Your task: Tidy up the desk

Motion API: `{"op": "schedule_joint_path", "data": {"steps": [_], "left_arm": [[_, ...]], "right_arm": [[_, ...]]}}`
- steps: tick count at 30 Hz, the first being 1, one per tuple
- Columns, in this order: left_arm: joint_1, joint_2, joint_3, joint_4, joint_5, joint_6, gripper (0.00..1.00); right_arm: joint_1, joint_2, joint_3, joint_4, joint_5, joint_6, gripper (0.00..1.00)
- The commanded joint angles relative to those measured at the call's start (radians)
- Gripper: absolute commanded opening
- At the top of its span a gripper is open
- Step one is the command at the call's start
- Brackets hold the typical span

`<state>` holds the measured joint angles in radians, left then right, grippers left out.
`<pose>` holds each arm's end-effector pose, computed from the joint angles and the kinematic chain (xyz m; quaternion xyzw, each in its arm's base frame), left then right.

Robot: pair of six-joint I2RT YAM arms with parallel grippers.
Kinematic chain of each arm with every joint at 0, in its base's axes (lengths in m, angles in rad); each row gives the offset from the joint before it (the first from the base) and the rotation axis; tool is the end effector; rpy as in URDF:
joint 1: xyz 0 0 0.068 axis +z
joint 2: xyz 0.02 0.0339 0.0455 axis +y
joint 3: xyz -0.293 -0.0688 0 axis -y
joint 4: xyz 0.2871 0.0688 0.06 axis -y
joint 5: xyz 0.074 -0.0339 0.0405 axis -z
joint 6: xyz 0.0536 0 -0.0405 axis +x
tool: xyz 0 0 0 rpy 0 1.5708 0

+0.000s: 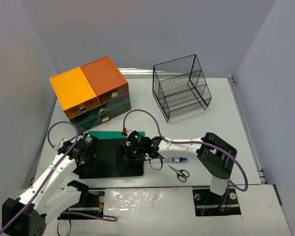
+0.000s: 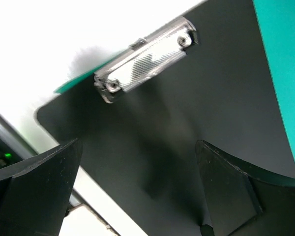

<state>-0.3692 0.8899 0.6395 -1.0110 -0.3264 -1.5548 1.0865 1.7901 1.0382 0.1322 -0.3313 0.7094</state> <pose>0.1615 -0.0441 0.2093 -0.5654 0.7946 -0.0329 0.2186 0.1875 0.3939 0.1748 -0.2385 0.8472 0.4445 0.1668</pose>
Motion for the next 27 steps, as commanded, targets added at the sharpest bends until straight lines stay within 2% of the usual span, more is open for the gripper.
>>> {"op": "schedule_joint_path", "data": {"steps": [1, 5, 11, 17, 19, 22, 27], "left_arm": [[0.014, 0.014, 0.103, -0.084, -0.085, -0.035, 0.97], [0.053, 0.020, 0.117, -0.115, -0.115, -0.021, 0.97], [0.152, 0.054, 0.136, -0.093, -0.101, 0.103, 0.97], [0.293, 0.118, 0.128, 0.024, 0.023, 0.318, 0.97], [0.350, 0.175, 0.147, 0.064, 0.078, 0.454, 0.97], [0.438, 0.229, 0.186, 0.093, 0.138, 0.577, 0.97], [0.505, 0.355, 0.260, 0.131, 0.251, 0.819, 0.97]], "right_arm": [[-0.007, -0.004, -0.005, 0.012, 0.004, -0.018, 0.87], [-0.008, -0.013, -0.009, 0.012, 0.011, -0.016, 0.87], [-0.008, -0.026, -0.025, 0.017, 0.017, -0.015, 0.88], [-0.008, -0.037, -0.040, 0.022, 0.022, -0.010, 0.88], [-0.008, -0.040, -0.043, 0.025, 0.024, -0.008, 0.88], [-0.008, -0.041, -0.046, 0.029, 0.026, -0.007, 0.88], [-0.008, -0.040, -0.049, 0.037, 0.025, -0.005, 0.88]]}}
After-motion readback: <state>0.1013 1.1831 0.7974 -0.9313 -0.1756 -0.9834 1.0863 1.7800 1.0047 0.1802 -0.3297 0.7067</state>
